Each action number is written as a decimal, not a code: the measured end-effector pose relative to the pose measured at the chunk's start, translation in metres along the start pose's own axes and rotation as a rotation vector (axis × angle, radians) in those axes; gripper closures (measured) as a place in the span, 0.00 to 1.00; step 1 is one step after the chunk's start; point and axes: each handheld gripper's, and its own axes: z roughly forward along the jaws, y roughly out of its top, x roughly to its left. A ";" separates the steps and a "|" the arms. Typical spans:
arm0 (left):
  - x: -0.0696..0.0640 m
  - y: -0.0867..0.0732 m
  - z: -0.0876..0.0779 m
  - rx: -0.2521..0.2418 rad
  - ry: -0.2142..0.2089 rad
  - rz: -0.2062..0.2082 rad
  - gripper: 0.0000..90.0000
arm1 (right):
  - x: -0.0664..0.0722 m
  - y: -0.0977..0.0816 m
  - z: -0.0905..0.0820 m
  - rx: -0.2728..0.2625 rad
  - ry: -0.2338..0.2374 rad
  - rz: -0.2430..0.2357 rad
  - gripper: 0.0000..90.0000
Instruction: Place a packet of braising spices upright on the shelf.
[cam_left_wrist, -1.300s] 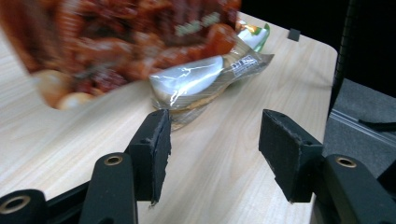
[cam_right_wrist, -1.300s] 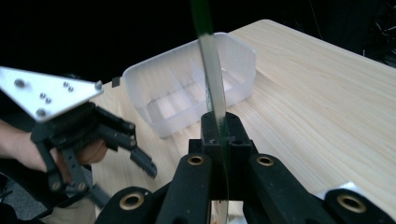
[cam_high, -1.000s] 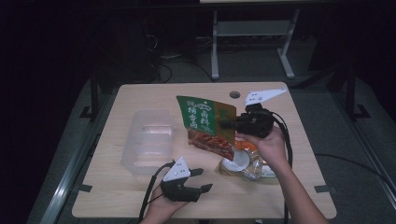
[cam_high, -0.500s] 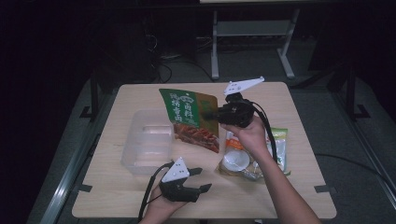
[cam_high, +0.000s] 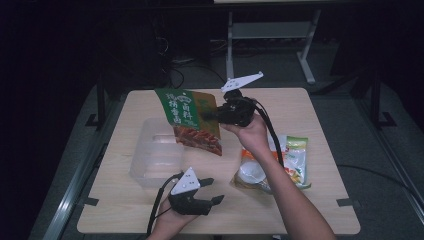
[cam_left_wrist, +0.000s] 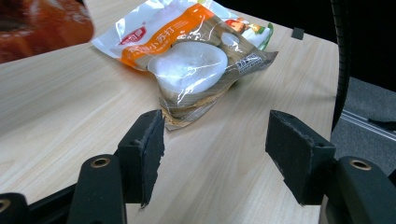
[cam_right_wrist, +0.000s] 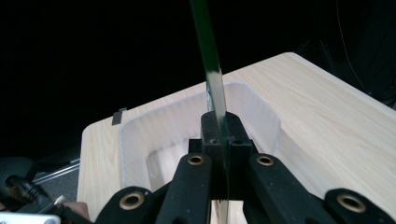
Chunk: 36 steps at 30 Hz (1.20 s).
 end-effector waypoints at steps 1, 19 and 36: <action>0.000 0.000 0.000 0.000 0.001 0.003 0.41 | 0.000 0.002 0.002 -0.002 0.001 0.001 1.00; 0.002 0.000 -0.002 0.011 0.010 0.031 0.41 | -0.009 0.042 0.061 -0.006 -0.010 -0.030 1.00; 0.006 0.001 -0.011 -0.009 0.028 0.032 0.41 | -0.027 0.037 0.127 -0.001 -0.006 0.028 1.00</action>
